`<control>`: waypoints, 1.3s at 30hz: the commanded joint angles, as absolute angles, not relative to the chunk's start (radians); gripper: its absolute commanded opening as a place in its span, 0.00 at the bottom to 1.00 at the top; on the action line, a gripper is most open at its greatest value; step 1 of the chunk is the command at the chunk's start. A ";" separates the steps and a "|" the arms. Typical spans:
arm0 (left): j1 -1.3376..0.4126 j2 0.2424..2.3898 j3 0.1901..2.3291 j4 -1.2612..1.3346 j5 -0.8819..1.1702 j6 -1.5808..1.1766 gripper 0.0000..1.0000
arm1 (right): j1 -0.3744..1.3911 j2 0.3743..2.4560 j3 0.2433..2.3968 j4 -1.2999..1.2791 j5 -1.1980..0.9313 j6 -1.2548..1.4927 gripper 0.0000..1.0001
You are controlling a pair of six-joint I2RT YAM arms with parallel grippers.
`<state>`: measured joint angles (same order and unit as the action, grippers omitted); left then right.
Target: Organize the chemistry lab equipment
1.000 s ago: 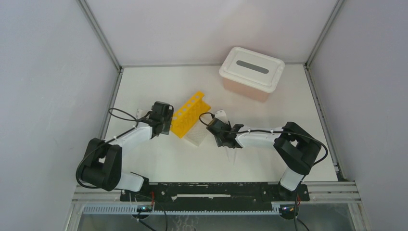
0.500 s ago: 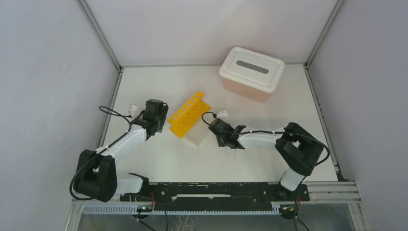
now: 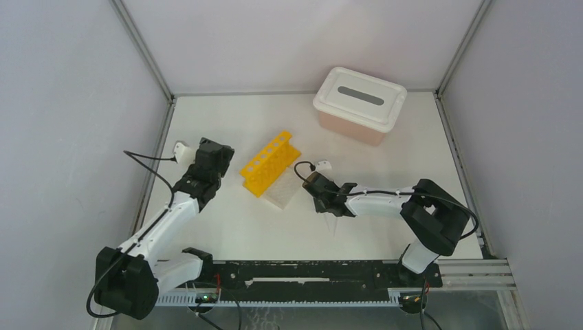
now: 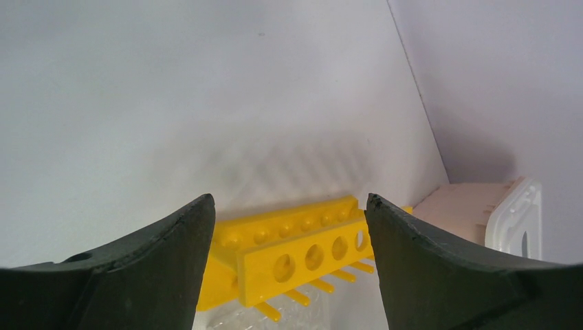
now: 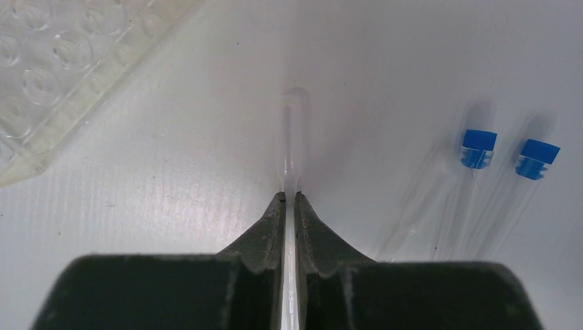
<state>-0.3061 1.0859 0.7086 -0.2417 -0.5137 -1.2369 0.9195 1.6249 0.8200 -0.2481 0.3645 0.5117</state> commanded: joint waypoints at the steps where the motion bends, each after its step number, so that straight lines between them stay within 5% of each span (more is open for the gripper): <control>1: -0.303 1.023 0.669 -0.189 -0.513 -1.141 0.84 | 0.922 1.599 0.779 -0.261 0.364 0.519 0.10; 7: -0.304 0.938 0.655 -0.190 -0.499 -1.074 0.86 | 0.928 1.580 0.761 -0.218 0.364 0.477 0.03; 10: -0.304 0.898 0.651 -0.196 -0.488 -1.051 1.00 | 0.935 1.542 0.762 -0.198 0.360 0.447 0.01; 22: -0.304 0.819 0.702 -0.192 -0.287 -0.905 1.00 | 0.957 1.364 0.868 -0.116 0.236 0.253 0.01; 39: -0.305 0.995 0.928 -0.302 0.221 -0.717 0.80 | 1.030 1.380 1.068 -0.009 0.072 0.113 0.00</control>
